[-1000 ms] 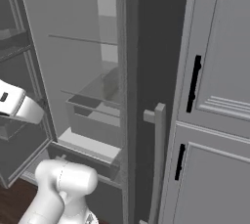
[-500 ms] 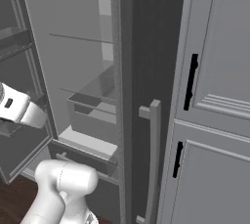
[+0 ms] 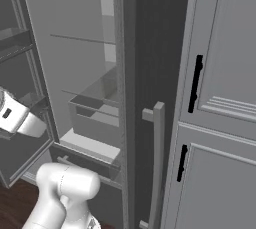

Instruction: Place one squash and one chicken drumstick in each tupperware on the nearby counter, to pack two identical lunches.

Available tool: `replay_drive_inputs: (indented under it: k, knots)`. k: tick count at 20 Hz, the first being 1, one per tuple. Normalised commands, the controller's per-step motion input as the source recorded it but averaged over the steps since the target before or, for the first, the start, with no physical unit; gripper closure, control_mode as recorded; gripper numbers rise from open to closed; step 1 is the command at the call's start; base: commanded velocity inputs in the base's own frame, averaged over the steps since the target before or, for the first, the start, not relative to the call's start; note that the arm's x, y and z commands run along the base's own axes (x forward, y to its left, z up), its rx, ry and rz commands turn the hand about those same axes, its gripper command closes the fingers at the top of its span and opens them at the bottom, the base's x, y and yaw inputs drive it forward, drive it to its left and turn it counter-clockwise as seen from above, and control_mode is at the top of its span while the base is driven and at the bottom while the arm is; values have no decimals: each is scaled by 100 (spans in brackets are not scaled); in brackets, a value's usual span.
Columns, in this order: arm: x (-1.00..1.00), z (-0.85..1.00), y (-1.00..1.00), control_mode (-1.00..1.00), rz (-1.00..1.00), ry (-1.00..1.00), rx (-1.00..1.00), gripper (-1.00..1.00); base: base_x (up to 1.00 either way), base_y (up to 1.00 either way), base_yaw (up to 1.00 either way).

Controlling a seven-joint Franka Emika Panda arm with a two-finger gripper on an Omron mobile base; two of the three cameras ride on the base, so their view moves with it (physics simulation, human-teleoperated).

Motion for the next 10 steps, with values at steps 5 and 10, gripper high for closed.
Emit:
replay_drive_inputs:
  k: [5,10]
  knots:
    - [-46,5,0,-100,-58,-4,11,-100,0,0,0]
    - [-6,41,-16,-100,2,0,14,-100,0,0,0]
